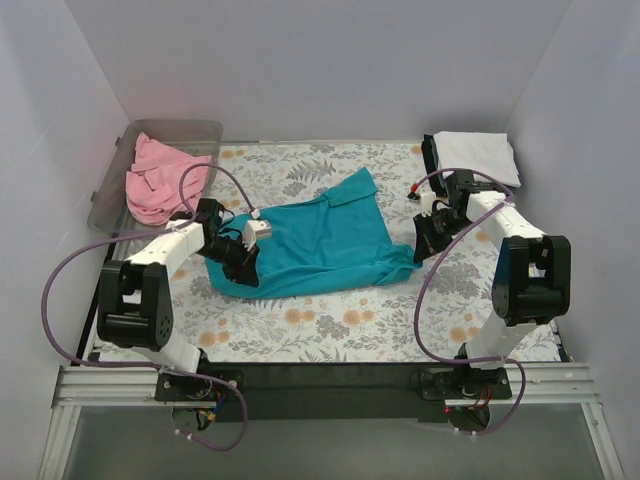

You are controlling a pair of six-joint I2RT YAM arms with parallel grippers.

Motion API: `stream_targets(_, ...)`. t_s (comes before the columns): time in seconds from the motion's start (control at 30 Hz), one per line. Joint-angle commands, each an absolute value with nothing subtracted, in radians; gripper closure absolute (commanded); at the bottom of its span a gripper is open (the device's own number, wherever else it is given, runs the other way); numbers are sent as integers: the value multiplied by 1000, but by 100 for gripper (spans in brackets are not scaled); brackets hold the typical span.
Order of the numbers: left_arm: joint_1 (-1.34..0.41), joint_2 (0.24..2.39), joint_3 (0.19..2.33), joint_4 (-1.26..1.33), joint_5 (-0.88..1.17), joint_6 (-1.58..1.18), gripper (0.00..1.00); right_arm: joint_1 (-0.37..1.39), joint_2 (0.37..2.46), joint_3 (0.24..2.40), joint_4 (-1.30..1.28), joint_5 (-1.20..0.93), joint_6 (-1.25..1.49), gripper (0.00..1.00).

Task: Fold and stack the t-shirts
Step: Flatten the tshirt out

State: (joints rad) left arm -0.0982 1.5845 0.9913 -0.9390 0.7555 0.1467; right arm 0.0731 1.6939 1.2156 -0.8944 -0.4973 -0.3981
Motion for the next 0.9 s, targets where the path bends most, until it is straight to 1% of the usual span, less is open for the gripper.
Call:
stream_targets(0.0,-136,1412,957,-956,776,185,100,75,1686,1256,-907,-503,-411,99)
stream_targets(0.03,-152,1361,944,-960,764,216,100,75,1686,1258,-907,-502,-411,99)
stream_targets(0.07,-211,1307,893,-988,741,285,100,77,1686,1259,-907,-503,-413,99)
stream_targets(0.1,-256,1204,864,-1006,714,325,100,75,1686,1259,-907,-502,-413,99)
stream_targets(0.17,-380,1114,795,-1082,629,409,82,77,1693,1262,-908,-502,-413,99)
stream_targets(0.2,-408,1050,741,-1115,609,438,73,75,1695,1264,-908,-502,-413,99)
stream_targets(0.23,-425,1023,721,-1136,573,458,60,75,1701,1266,-908,-502,-413,99)
stream_targets(0.3,-442,977,693,-1184,545,495,55,75,1703,1267,-911,-502,-413,99)
stream_targets(0.37,-440,969,704,-1183,525,485,54,75,1701,1264,-914,-502,-416,99)
stream_targets(0.4,-440,977,718,-1163,523,406,56,75,1700,1261,-914,-502,-417,99)
stream_targets(0.43,-439,988,753,-1146,523,373,58,77,1698,1258,-916,-502,-420,99)
stream_targets(0.47,-427,1000,773,-1135,552,351,64,75,1697,1256,-916,-499,-422,99)
stream_targets(0.53,-393,1049,842,-1085,603,272,70,77,1694,1249,-919,-499,-428,99)
stream_targets(0.6,-336,1118,882,-1019,661,214,72,77,1689,1243,-920,-499,-433,99)
stream_targets(0.63,-319,1147,897,-984,660,130,72,77,1683,1238,-920,-497,-434,99)
stream_targets(0.73,-206,1293,975,-934,716,72,73,75,1667,1221,-922,-497,-440,99)
stream_targets(0.8,-143,1398,1043,-946,742,81,73,77,1660,1215,-922,-494,-445,99)
stream_targets(0.87,-135,1439,1046,-908,709,80,68,77,1654,1206,-923,-495,-448,99)
